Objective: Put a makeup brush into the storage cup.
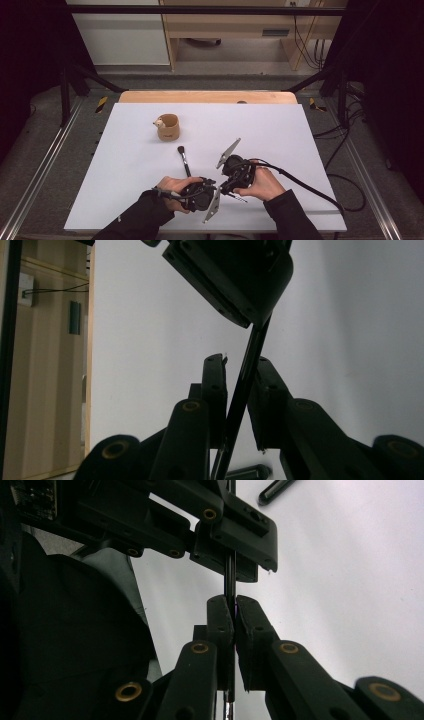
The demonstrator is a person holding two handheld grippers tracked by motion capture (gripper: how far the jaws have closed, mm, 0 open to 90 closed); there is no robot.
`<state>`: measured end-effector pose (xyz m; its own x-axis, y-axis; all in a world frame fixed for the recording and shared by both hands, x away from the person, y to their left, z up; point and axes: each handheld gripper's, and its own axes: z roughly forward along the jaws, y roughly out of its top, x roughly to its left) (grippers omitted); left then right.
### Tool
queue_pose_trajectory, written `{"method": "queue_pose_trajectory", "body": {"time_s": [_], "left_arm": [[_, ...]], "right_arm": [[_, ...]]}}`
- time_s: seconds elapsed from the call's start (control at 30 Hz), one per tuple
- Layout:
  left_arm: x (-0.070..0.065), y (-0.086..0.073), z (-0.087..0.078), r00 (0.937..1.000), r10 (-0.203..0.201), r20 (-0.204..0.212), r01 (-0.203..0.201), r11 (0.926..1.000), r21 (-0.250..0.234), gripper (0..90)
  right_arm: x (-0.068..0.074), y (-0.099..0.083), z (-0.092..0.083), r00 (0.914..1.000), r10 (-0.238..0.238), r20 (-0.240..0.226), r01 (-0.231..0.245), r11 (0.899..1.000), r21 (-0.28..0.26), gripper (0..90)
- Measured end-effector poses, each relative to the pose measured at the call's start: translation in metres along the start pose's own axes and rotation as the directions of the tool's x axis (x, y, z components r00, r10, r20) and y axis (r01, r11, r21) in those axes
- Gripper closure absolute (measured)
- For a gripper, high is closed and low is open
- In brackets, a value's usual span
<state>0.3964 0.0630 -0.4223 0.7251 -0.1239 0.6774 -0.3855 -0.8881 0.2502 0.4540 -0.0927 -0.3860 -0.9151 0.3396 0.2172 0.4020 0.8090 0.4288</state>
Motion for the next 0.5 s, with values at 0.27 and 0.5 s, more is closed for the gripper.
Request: {"method": "queue_pose_trajectory", "body": {"time_s": [0.27,0.5], "left_arm": [[-0.0028,0.0009,0.0007,0.9994,0.026,0.025,-0.026,0.9995,0.016,83.0],[-0.0042,0.0013,0.0005,0.9992,0.029,0.029,-0.03,0.9994,0.02,84.5]], "right_arm": [[0.0003,0.0001,-0.0004,1.0,0.003,-0.007,-0.003,1.0,-0.001,85.5],[0.0008,-0.0001,-0.0007,0.9999,0.009,-0.005,-0.009,1.0,-0.005,84.6]]}}
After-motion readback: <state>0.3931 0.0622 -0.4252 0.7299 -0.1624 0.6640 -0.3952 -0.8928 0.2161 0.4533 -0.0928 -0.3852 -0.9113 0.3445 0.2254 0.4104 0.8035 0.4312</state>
